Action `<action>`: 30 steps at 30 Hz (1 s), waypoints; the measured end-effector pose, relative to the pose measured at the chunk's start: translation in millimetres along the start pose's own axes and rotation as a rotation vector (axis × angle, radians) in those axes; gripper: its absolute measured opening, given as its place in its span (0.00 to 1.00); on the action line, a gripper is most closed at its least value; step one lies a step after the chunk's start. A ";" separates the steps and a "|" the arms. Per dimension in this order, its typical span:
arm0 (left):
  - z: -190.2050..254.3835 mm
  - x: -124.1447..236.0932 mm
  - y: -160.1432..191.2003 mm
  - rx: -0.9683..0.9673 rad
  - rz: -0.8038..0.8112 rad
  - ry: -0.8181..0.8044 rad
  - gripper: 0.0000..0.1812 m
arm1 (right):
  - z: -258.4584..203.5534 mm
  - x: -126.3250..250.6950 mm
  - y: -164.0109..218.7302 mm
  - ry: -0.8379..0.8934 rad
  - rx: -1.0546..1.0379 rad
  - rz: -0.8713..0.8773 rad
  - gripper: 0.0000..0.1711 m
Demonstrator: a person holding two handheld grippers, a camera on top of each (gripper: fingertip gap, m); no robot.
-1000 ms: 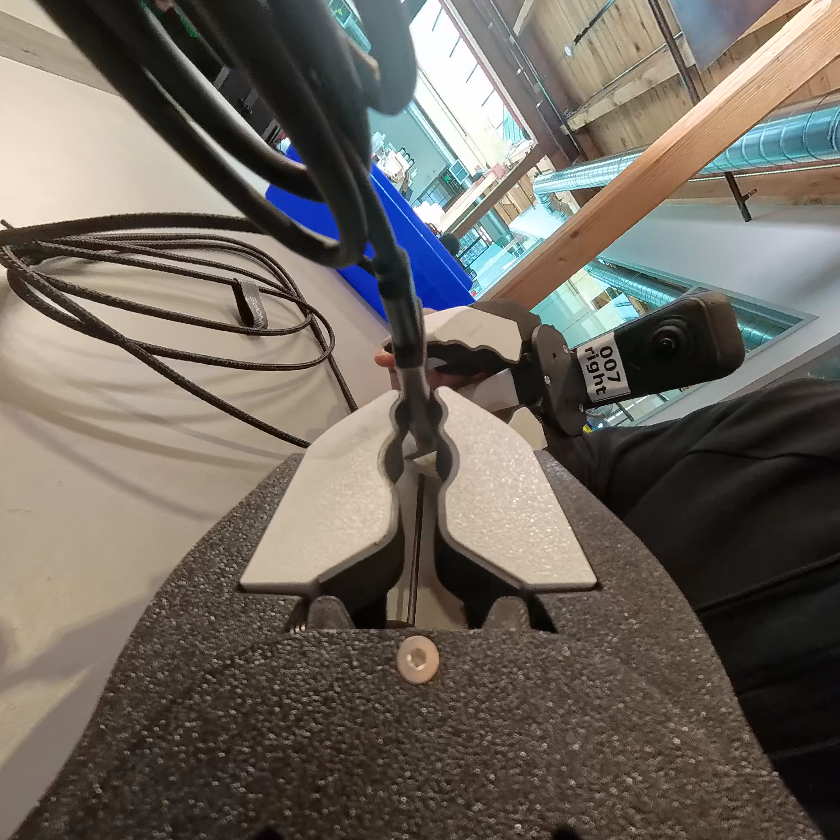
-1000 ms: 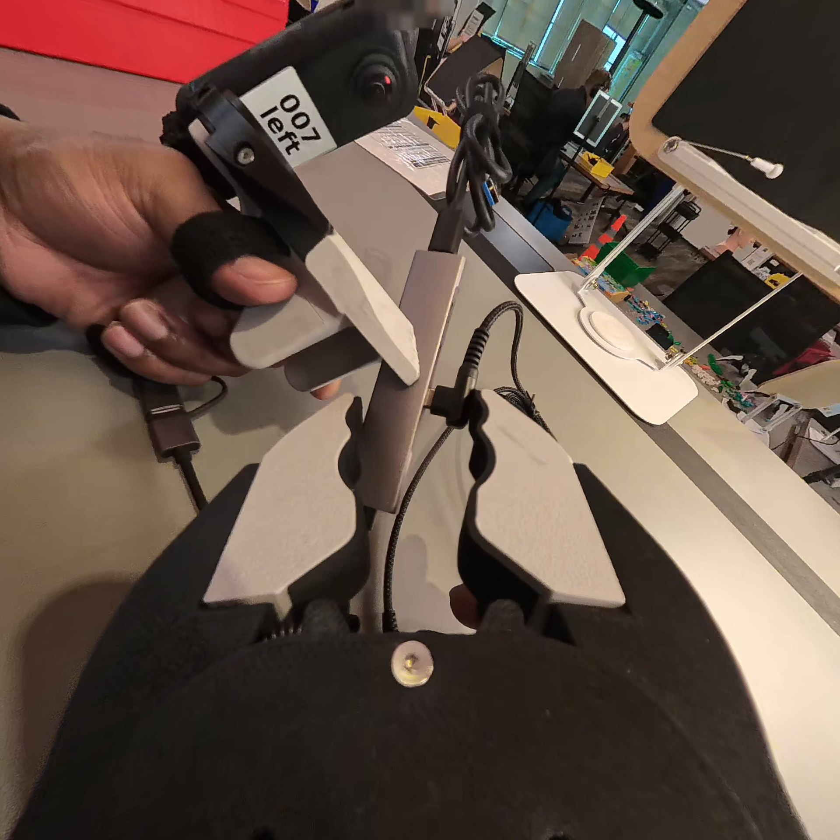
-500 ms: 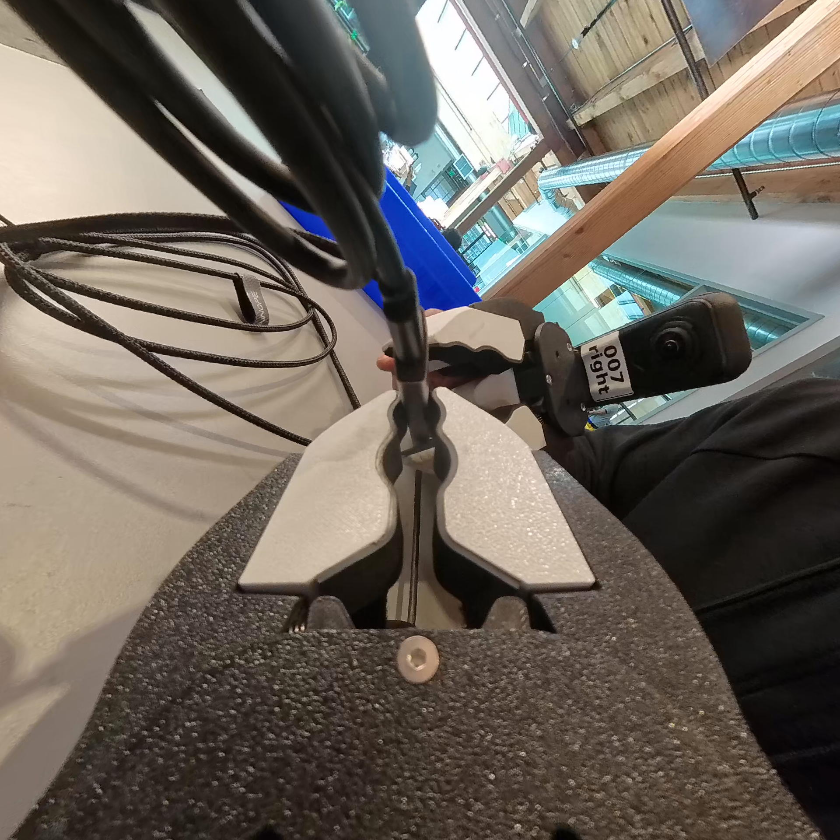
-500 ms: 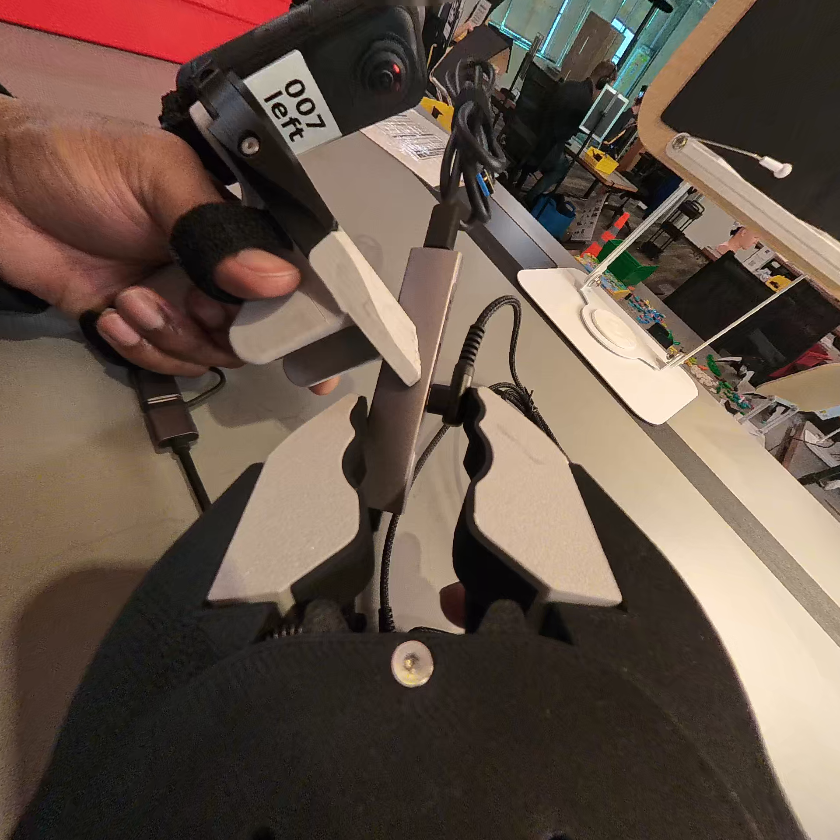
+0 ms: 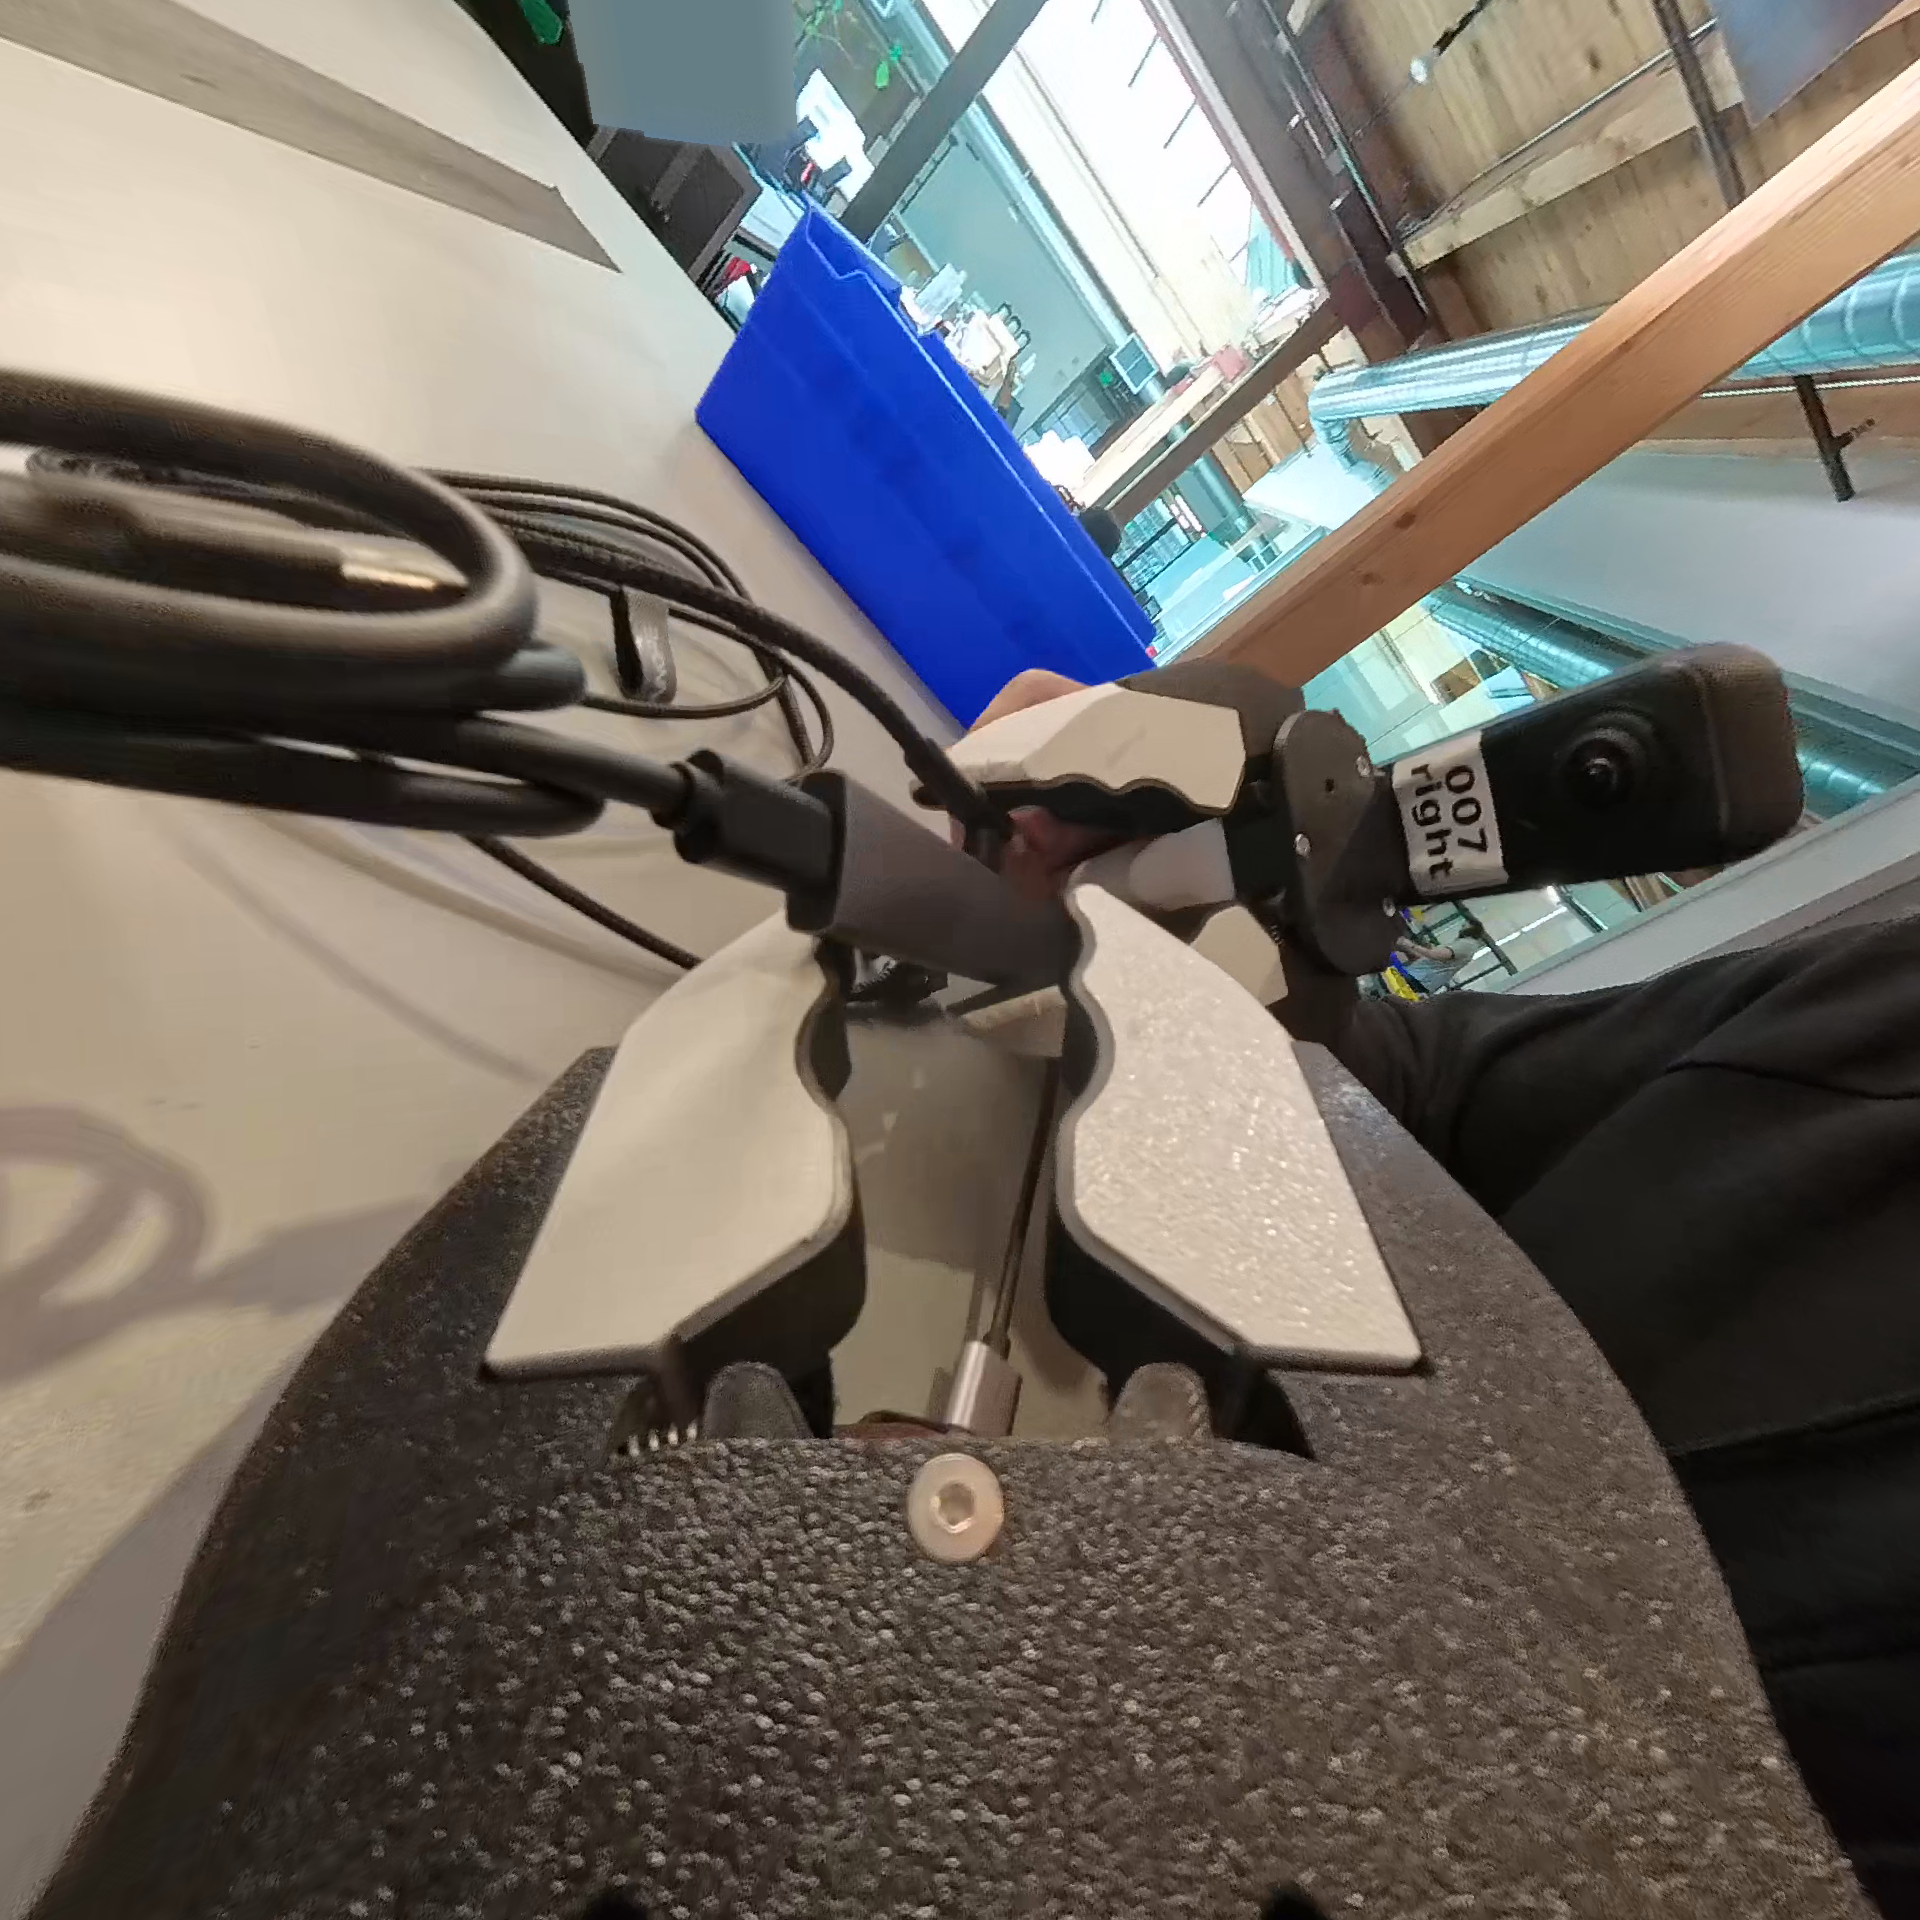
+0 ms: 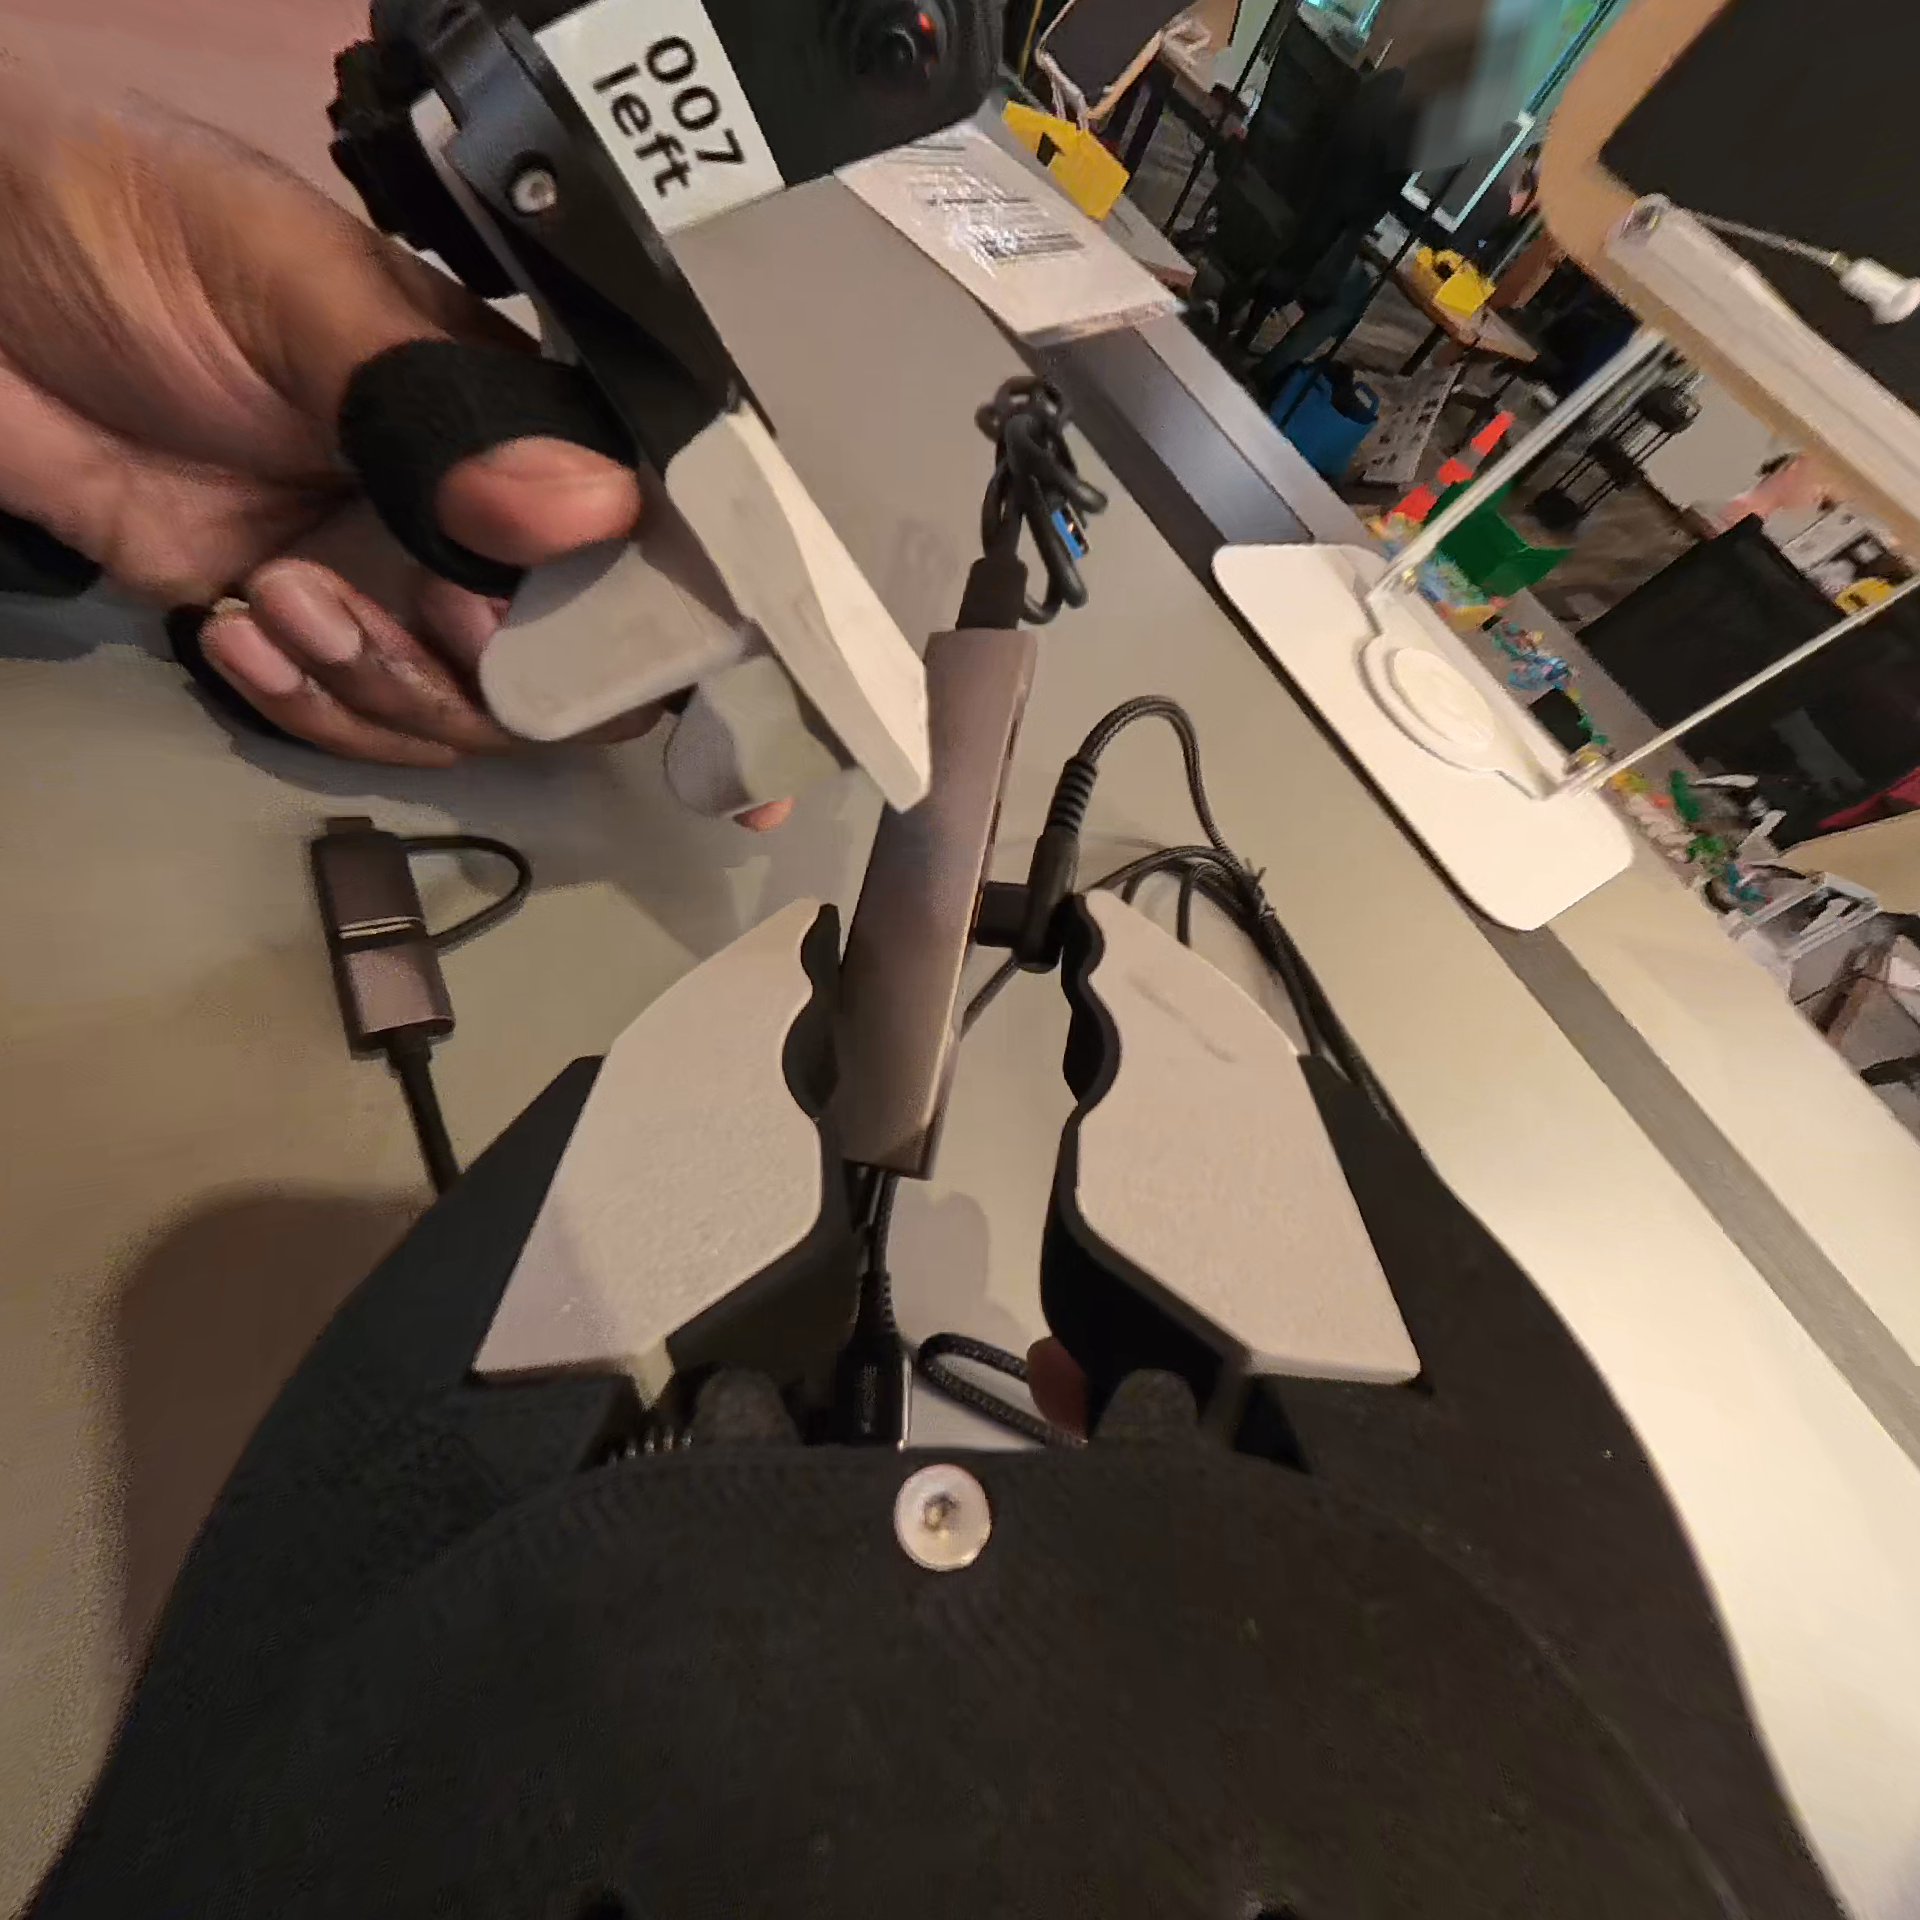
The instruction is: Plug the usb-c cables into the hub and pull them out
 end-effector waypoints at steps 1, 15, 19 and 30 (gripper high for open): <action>-1.2 0.6 -0.1 0.003 -0.007 -0.010 0.22 | 2.3 0.1 1.4 -0.014 -0.026 -0.012 0.24; -18.1 8.2 -2.9 0.120 0.027 -0.094 0.22 | 20.1 -10.8 46.3 -0.138 -0.206 -0.309 0.24; -18.7 9.9 -3.9 0.130 0.040 -0.081 0.22 | 25.4 -2.7 38.6 -0.186 -0.231 -0.271 0.24; -30.2 57.3 -22.5 0.090 0.184 -0.156 0.20 | 67.1 -57.7 29.2 -0.208 -0.380 -0.473 0.63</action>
Point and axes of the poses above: each gripper's, where its closed fingertips meet, x back along the fingers, y out of its underside, z = x × y across the jaws, the point moved 8 cm from there along x, back along the fingers, and after that the axes turned 4 degrees about y, right-handed, at the moved point
